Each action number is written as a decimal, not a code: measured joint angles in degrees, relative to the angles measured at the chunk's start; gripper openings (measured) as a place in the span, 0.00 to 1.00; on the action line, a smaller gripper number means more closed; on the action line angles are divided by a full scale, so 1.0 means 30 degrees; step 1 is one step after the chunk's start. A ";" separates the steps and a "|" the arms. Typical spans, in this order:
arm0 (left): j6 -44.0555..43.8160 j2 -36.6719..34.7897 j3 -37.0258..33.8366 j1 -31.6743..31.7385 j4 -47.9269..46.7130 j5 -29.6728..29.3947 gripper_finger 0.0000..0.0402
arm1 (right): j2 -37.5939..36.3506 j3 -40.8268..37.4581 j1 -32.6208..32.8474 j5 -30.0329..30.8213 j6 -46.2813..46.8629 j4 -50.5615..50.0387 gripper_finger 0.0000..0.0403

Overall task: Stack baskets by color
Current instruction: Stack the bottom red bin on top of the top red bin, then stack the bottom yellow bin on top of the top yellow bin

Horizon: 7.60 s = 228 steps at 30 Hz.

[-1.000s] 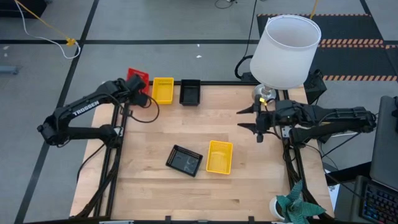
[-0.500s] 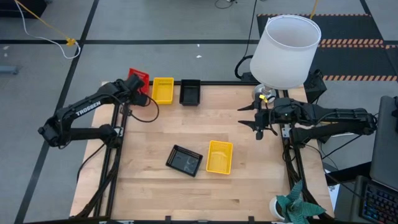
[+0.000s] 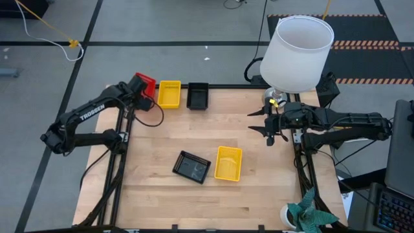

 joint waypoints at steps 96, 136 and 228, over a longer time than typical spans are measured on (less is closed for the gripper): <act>-0.5916 -0.0029 -0.0935 0.0026 0.1475 0.0392 0.03 | -0.0001 0.0000 0.0000 -0.0013 0.0357 -0.0029 0.53; -1.4090 -0.0015 -0.3575 -0.2633 0.1612 -0.0175 0.03 | -0.0007 -0.0002 0.0002 -0.0015 0.0639 -0.0022 0.53; -2.8853 -0.0022 0.1302 -2.2691 0.4739 -0.4029 0.01 | 1.0981 0.4503 0.9302 0.2036 1.8352 -0.2712 0.53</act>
